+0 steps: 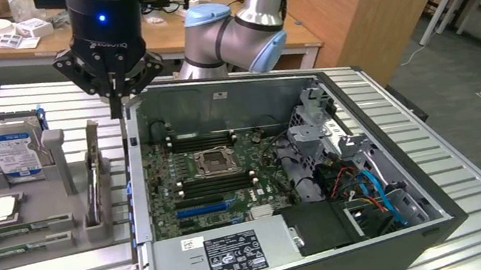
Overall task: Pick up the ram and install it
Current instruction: 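Reach for the ram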
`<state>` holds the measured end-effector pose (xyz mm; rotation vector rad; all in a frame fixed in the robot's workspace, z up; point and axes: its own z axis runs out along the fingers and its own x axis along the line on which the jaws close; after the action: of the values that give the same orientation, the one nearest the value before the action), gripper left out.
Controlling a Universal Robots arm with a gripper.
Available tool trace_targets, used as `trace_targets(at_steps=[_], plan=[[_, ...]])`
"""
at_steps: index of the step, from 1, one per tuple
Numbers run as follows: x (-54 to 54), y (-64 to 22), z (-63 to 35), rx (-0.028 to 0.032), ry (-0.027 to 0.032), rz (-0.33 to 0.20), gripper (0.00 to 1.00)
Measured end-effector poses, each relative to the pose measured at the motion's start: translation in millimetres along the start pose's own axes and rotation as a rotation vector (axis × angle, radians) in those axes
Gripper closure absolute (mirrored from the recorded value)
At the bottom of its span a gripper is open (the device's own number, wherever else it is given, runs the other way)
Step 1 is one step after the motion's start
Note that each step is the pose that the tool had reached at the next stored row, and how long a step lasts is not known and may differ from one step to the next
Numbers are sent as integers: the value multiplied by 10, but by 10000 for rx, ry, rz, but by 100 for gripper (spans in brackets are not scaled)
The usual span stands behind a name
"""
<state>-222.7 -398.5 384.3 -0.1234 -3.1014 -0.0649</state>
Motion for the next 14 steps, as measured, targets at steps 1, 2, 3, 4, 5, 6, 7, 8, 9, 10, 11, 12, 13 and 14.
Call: trace_targets(at_steps=[1, 2, 3, 4, 5, 6, 7, 8, 9, 10, 11, 12, 13, 14], plan=[[16, 0, 1, -3, -35, -2, 89], [32, -1, 1, -5, -72, -6, 89], [48, -2, 2, -9, -115, -9, 89], [65, -2, 3, -13, -162, -12, 89], [80, -3, 3, -16, -198, -15, 89], [92, -4, 4, -17, -215, -16, 89], [106, -4, 4, -18, -220, -16, 89], [122, -5, 5, -19, -224, -16, 89], [139, -6, 6, -19, -225, -17, 89], [159, -8, 6, -17, -225, -16, 89], [179, -10, 7, -18, -225, -17, 89], [199, -11, 8, -18, -226, -17, 89], [220, -12, 8, -17, -224, -18, 89], [240, -14, 9, -18, -225, -19, 89]])
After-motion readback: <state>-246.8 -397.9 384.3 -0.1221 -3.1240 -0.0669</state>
